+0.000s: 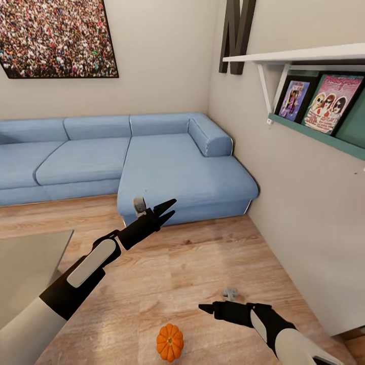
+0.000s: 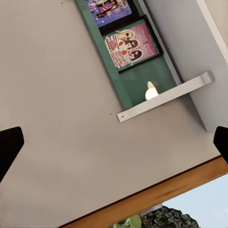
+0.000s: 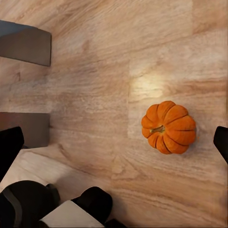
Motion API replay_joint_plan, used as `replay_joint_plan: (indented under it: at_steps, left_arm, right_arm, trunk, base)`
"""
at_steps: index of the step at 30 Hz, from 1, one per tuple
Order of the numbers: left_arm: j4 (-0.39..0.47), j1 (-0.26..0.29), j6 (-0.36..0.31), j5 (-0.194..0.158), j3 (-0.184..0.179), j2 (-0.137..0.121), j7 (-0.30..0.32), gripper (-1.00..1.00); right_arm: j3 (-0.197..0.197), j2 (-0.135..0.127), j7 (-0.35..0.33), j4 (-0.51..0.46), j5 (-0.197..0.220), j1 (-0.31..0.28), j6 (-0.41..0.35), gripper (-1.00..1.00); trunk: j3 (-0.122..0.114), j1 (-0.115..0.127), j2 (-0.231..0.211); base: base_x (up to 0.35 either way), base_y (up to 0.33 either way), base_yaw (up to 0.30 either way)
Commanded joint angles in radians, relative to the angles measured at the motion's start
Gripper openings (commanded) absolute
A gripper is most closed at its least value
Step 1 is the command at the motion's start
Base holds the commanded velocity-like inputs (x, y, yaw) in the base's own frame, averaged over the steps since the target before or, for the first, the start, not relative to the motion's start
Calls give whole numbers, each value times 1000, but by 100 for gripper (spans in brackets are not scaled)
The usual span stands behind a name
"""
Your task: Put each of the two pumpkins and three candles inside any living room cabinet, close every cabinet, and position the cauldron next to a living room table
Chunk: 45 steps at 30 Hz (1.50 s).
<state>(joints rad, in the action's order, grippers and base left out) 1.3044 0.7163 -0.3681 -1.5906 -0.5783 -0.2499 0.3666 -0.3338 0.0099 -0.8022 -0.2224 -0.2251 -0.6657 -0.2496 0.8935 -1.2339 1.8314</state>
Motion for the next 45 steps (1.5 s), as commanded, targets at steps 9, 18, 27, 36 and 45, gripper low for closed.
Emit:
replay_joint_plan:
  at_steps: [9,18,27,36,45]
  left_arm:
    - [1,0,0,-2,-1,1,1,100]
    - [1,0,0,-1,-2,2,2,100]
    - [1,0,0,3,-3,18,0,100]
    - [1,0,0,2,-4,22,0,100]
    - [1,0,0,3,-5,26,0,100]
  right_arm:
    - [27,-6,-169,0,-11,0,1,100]
    - [38,-28,-183,-1,-37,0,90,100]
    - [60,-36,-202,-11,-55,0,125,100]
    - [65,-34,-232,-13,-94,0,111,100]
    - [65,-31,-188,-11,-118,0,112,100]
  trunk:
    - [28,-35,63]
    - [56,-69,126]
    - [85,-104,189]
    - [113,-138,252]
    - [141,-173,315]
  base:
    - [0,0,0]
    - [0,0,0]
    - [0,0,0]
    - [0,0,0]
    - [0,0,0]
